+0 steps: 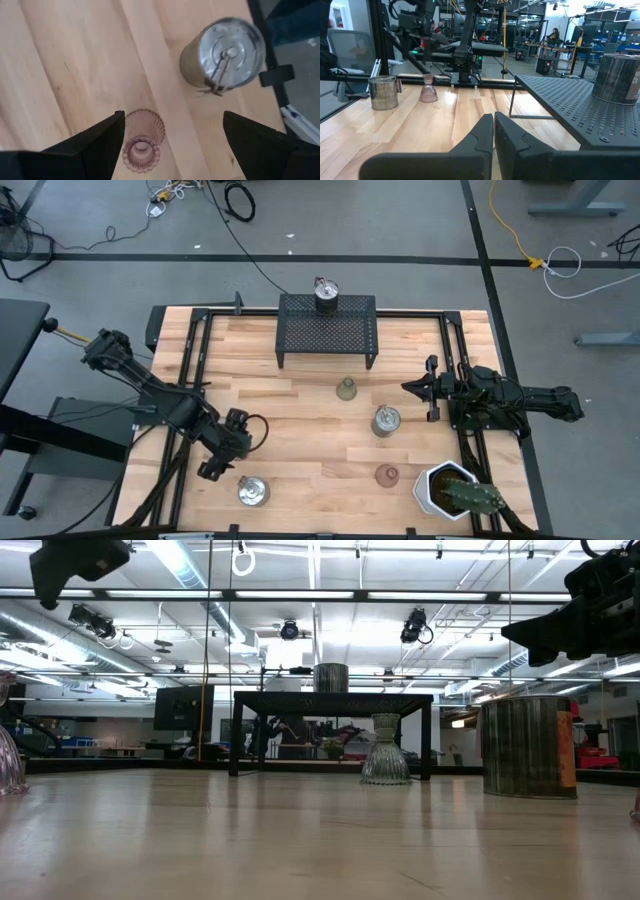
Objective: Pick & Place candle stick holders
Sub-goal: Put the bottom silver scented candle on the shelf
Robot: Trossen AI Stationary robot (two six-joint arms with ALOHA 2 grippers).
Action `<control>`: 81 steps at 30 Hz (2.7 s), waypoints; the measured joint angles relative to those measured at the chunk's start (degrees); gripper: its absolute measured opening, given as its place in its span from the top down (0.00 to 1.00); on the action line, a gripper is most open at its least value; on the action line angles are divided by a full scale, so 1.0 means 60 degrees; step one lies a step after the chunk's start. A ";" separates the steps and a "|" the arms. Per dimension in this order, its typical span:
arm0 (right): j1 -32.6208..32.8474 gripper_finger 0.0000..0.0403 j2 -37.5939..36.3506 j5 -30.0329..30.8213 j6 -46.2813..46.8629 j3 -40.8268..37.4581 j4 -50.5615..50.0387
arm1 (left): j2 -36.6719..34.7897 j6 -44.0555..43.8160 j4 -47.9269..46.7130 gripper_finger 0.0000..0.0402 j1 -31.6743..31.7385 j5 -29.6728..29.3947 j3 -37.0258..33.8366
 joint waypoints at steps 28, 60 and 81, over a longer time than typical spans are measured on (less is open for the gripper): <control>-0.0003 0.95 0.0000 0.0002 -0.0001 0.0001 -0.0001 | 0.0867 0.3508 -0.0326 0.15 -0.0982 0.0377 0.1477; -0.0003 0.95 -0.0001 0.0000 0.0002 0.0002 -0.0001 | 0.2145 0.4994 -0.1049 0.02 -0.1863 -0.0587 0.2250; -0.0004 0.95 0.0002 0.0004 -0.0001 0.0002 -0.0001 | 0.4107 0.3926 -0.1130 0.00 -0.2153 -0.0603 0.3987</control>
